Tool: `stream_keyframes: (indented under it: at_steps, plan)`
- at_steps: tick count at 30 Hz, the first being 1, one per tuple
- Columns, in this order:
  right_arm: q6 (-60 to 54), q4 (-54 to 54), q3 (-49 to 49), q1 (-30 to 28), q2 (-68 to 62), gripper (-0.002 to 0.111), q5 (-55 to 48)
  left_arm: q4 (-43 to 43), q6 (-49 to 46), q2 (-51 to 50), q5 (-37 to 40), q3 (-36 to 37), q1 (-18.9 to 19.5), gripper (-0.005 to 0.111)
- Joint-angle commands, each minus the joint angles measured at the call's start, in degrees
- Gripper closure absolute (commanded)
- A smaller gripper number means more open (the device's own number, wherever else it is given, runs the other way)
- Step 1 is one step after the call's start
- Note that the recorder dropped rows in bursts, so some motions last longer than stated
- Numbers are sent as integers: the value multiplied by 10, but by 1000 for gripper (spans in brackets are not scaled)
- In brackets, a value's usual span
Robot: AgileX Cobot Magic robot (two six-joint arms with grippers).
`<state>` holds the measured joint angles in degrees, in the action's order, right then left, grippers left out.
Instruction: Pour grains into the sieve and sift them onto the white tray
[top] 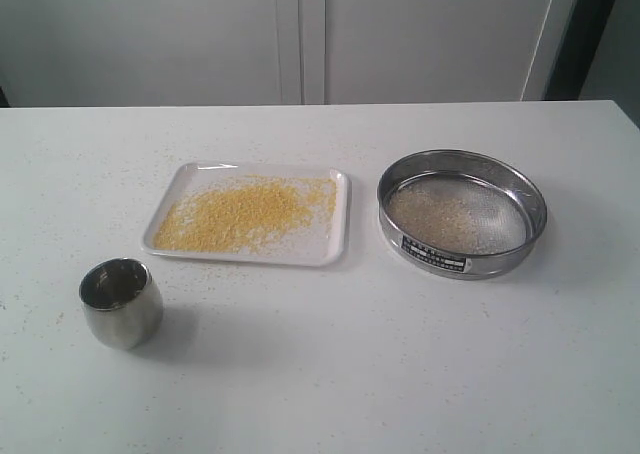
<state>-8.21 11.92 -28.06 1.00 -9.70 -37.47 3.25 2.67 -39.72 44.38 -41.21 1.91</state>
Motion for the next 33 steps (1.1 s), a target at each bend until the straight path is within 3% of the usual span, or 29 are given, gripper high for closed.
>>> stream_keyframes:
  at_steps: [1, 13, 22, 33]
  plan:
    - [-6, 0, 2, -3, 24, 108, 3, 4, 0, 3, 2, -1, 1, 107]
    - [-6, -1, 50, -3, 86, 108, 2, 4, 0, 3, 2, -1, 1, 107]
    - [-6, -75, 115, -3, 97, 108, 73, 4, 0, 3, 2, -1, 1, 107]
    - [-6, -78, 187, -3, 97, 108, 112, 4, 0, 3, 2, -1, 1, 107]
